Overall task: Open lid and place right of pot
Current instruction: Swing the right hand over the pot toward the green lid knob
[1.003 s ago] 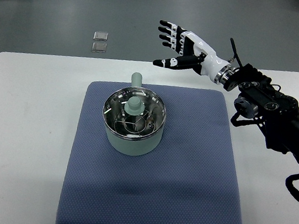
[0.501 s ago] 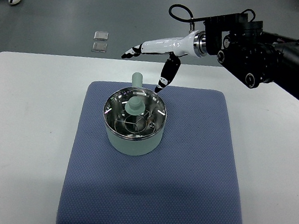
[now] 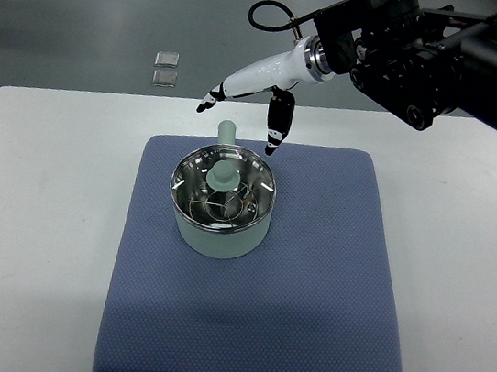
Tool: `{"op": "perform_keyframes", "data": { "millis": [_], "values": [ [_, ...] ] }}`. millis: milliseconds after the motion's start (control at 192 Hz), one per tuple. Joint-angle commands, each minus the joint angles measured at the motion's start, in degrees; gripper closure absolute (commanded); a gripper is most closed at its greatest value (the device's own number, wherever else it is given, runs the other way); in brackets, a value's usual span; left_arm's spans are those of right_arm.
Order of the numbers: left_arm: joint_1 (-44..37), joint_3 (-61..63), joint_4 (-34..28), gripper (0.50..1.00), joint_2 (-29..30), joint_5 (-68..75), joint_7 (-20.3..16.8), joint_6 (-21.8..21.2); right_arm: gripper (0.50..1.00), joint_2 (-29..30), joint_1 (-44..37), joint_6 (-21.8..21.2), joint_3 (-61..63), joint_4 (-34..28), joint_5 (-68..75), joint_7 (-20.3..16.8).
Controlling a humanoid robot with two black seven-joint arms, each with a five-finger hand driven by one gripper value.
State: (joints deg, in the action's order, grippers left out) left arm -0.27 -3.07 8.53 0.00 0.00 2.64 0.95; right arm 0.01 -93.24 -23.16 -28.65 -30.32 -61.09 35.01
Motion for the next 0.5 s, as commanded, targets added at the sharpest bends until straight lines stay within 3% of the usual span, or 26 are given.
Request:
{"op": "perform_keyframes", "data": {
  "millis": [0,198,496],
  "values": [
    [0.0,0.0,0.1,0.5,0.0,0.0,0.0,0.0,0.529,0.0,0.9,0.8,0.1,0.0,0.0,0.0],
    [0.0,0.0,0.2,0.5,0.0,0.0,0.0,0.0,0.529,0.0,2.4,3.4,2.3,-1.8,0.9,0.0],
    [0.1,-0.1,-0.2,0.5,0.0,0.0,0.1,0.0,0.529,0.0,2.0,3.4,6.7,-4.8,1.1,0.0]
  ]
}}
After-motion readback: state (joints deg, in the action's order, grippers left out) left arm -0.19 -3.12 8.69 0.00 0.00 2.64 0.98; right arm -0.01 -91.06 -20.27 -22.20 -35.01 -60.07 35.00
